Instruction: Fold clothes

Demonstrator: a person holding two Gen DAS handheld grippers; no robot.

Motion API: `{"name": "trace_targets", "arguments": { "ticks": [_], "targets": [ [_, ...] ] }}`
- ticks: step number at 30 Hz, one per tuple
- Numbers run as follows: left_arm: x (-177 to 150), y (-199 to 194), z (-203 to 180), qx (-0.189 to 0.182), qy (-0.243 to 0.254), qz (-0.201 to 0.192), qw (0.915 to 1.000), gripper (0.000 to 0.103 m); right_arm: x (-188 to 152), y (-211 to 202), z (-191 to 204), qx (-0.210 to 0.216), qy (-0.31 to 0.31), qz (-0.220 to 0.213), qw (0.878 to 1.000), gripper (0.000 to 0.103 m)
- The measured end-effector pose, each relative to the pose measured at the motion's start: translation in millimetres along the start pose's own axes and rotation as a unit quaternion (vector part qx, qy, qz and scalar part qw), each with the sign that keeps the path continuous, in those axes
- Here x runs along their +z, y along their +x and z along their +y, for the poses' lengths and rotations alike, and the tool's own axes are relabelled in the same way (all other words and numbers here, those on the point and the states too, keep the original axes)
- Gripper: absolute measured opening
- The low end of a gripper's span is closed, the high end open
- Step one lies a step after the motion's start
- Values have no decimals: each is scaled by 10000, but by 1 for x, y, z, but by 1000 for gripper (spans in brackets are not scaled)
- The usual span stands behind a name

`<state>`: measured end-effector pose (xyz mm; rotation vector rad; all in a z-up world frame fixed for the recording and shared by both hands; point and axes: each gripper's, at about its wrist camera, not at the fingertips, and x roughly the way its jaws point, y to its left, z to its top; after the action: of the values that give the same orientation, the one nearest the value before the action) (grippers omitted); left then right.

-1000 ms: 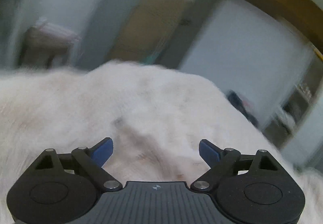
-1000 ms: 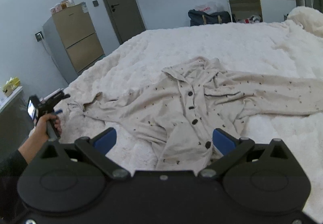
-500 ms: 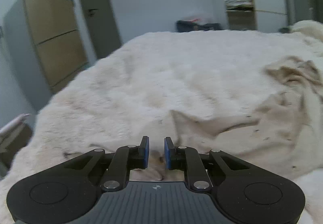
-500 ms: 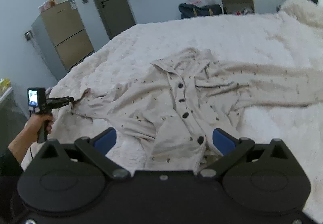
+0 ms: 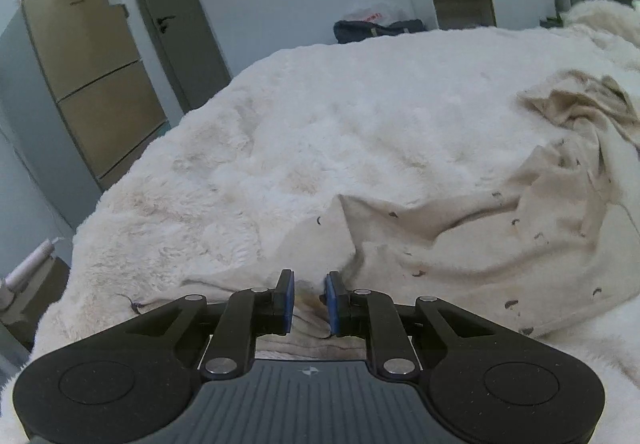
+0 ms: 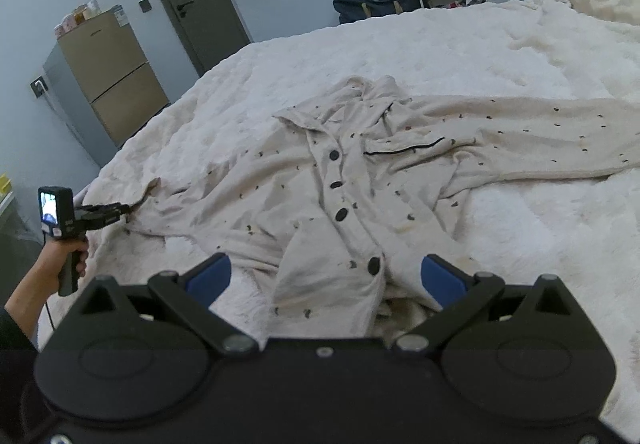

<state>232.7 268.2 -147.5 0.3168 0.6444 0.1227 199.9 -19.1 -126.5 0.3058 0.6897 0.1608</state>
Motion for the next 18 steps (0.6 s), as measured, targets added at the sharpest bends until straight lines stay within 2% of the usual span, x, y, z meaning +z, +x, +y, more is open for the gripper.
{"name": "trace_targets", "arguments": {
  "ticks": [3, 7, 8, 9, 12, 16, 17, 18],
  "targets": [
    [1, -1, 0, -90, 47, 22, 9999, 19, 1, 3, -5, -12, 117, 20, 9999, 103],
    [-2, 8, -1, 120, 230, 173, 9995, 19, -2, 7, -5, -19, 116, 74, 9999, 103],
    [-2, 10, -1, 137, 230, 187, 9995, 13, -2, 8, -6, -13, 104, 86, 9999, 103],
    [1, 15, 3, 8, 212, 228, 9995, 1, -2, 9, -6, -19, 90, 100, 9999, 103],
    [15, 28, 16, -144, 258, 212, 9993, 1, 1, 12, -10, -110, 65, 107, 9999, 103],
    [45, 45, 55, -142, -285, 97, 9994, 1, 5, 16, -14, -215, 88, 102, 9997, 103],
    [60, 54, 76, -20, -652, 43, 9979, 1, 5, 17, -15, -230, 106, 104, 9996, 103],
    [70, 63, 89, 148, -816, 81, 9965, 1, 6, 18, -15, -242, 123, 106, 9996, 103]
  ]
}}
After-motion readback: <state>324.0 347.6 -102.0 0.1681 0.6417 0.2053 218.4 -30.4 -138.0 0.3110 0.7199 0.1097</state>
